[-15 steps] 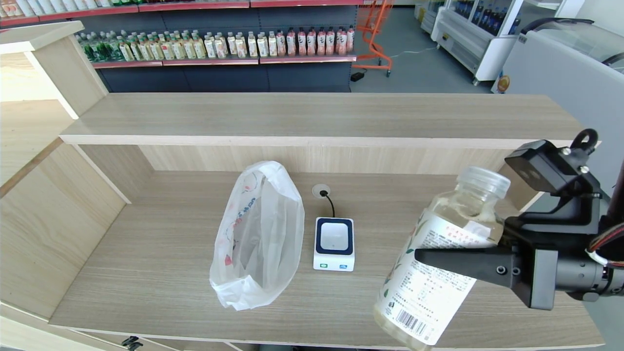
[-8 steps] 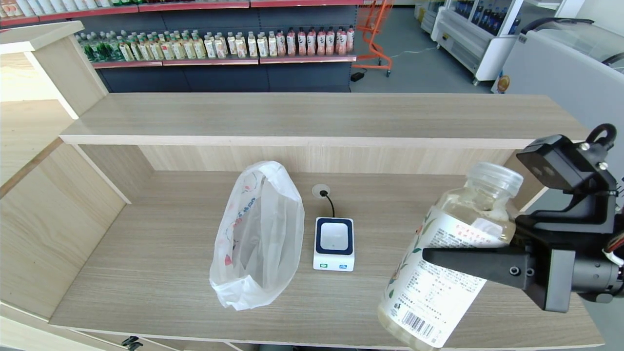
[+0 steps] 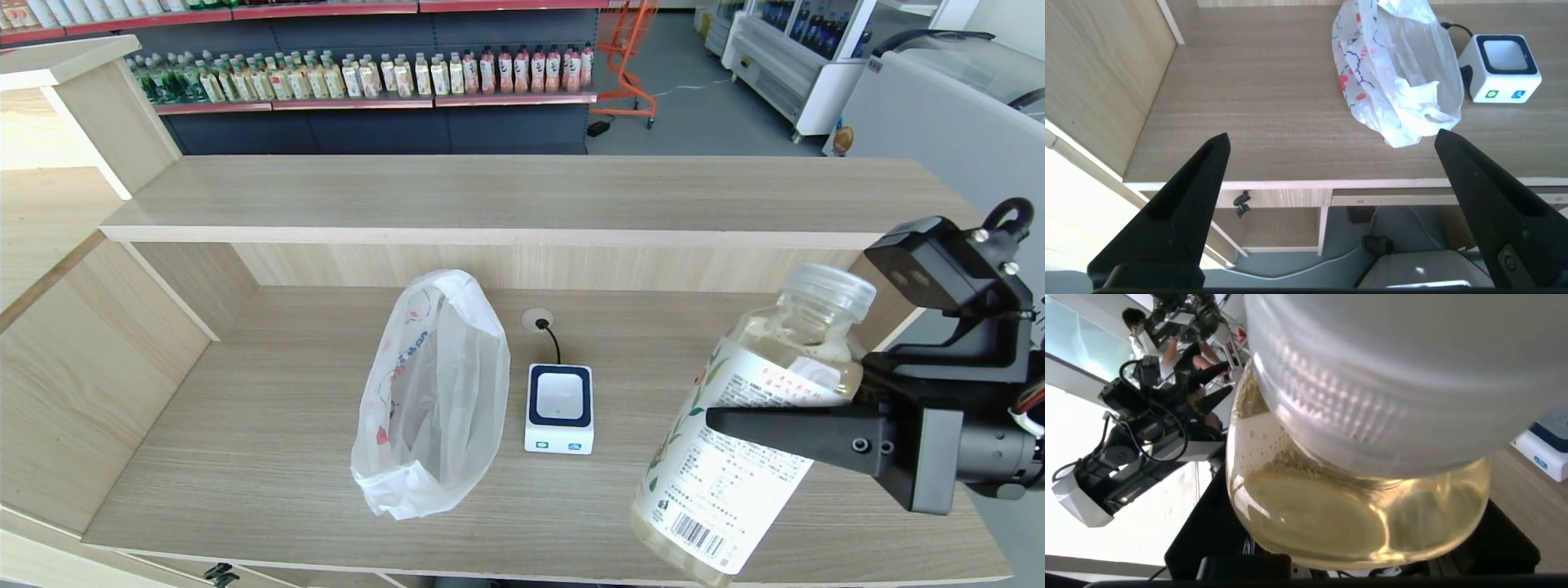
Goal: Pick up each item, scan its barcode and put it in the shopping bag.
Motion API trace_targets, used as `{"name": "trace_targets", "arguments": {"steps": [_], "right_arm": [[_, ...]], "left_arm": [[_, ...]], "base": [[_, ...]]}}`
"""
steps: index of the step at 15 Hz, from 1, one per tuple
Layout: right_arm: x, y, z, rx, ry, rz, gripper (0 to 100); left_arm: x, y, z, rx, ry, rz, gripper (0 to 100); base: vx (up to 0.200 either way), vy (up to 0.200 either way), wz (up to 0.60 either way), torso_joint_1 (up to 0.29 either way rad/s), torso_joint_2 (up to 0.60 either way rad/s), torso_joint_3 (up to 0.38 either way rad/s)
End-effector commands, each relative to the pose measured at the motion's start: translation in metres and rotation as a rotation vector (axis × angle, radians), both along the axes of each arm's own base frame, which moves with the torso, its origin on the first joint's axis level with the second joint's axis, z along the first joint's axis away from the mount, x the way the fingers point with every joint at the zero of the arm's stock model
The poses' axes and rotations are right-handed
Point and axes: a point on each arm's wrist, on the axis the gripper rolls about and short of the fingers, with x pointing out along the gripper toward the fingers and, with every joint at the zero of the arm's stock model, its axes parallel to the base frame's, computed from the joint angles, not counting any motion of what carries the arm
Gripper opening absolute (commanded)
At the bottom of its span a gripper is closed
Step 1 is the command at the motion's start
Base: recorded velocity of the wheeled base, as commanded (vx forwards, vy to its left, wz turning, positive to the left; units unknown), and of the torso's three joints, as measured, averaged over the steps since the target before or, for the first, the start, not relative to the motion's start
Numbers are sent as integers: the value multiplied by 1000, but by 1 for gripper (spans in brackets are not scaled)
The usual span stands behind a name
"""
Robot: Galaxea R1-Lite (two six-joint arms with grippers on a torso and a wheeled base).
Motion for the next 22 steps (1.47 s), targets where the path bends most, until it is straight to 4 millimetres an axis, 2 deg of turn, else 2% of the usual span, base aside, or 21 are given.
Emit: {"name": "trace_targets", "arguments": {"steps": [1,3,5,9,11,13,17,22], "right_arm": [[2,1,-2,-5,8,7,0],[4,3,-4,-10,8,11,0],[12,3,-11,-62,-81,6,0],[74,-16,-50,-376,-510,-73,0],[99,-10,-57,-448,-653,-50,0],[130,6,-61,-464,-818,-36,0],[154,3,-75,-414,-941,-84,0],[171,10,-114,-405,-897,-41,0]], "left_arm": [[0,0,0,0,2,0,100],[0,0,0,0,2,0,100],[0,0,0,0,2,0,100],[0,0,0,0,2,0,100],[0,0,0,0,2,0,100],[0,0,0,0,2,0,100],[0,0,0,0,2,0,100],[0,0,0,0,2,0,100]], "base": [[0,0,0,0,0,0],[0,0,0,0,0,0],[0,0,0,0,0,0],[0,0,0,0,0,0],[0,0,0,0,0,0],[0,0,0,0,0,0],[0,0,0,0,0,0],[0,0,0,0,0,0]]}}
